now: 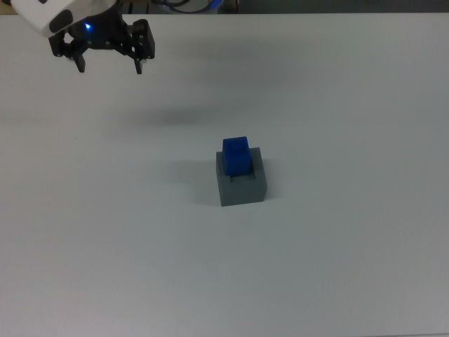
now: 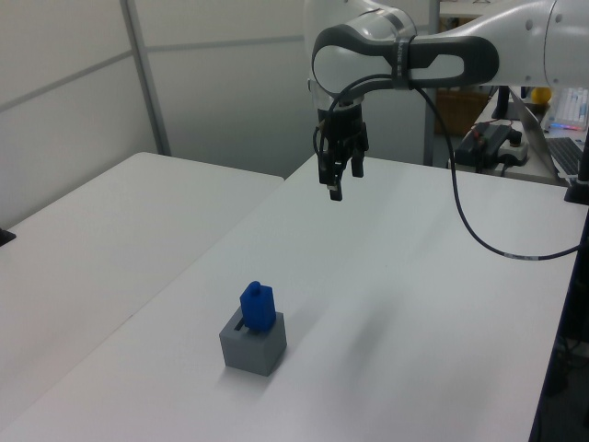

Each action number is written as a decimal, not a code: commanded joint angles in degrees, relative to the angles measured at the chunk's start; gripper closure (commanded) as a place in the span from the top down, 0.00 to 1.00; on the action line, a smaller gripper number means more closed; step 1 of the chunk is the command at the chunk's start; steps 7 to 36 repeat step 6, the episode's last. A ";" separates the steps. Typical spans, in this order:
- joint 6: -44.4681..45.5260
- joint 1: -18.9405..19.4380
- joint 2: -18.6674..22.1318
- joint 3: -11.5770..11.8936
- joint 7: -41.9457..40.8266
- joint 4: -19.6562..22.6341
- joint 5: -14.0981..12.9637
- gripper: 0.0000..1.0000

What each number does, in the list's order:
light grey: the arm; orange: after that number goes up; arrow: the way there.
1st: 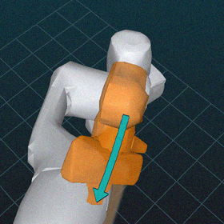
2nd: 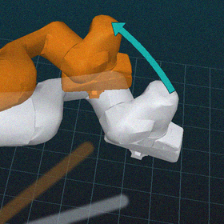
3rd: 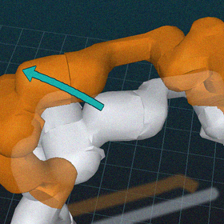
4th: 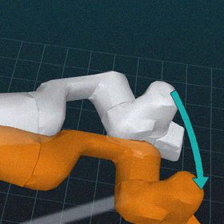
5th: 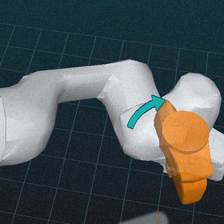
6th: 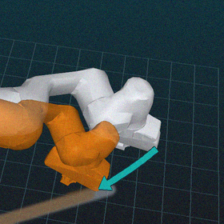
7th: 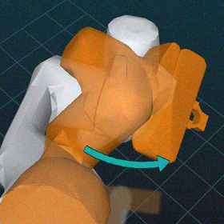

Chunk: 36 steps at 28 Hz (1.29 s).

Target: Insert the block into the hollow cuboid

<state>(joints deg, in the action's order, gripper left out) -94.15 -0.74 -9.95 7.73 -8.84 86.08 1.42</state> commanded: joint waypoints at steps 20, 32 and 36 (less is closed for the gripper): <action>1.87 0.13 0.54 0.36 -1.53 -0.30 -0.36 1.00; 1.87 0.13 0.54 0.36 -1.53 -0.30 -0.36 1.00; 1.87 0.13 0.54 0.36 -1.53 -0.30 -0.36 1.00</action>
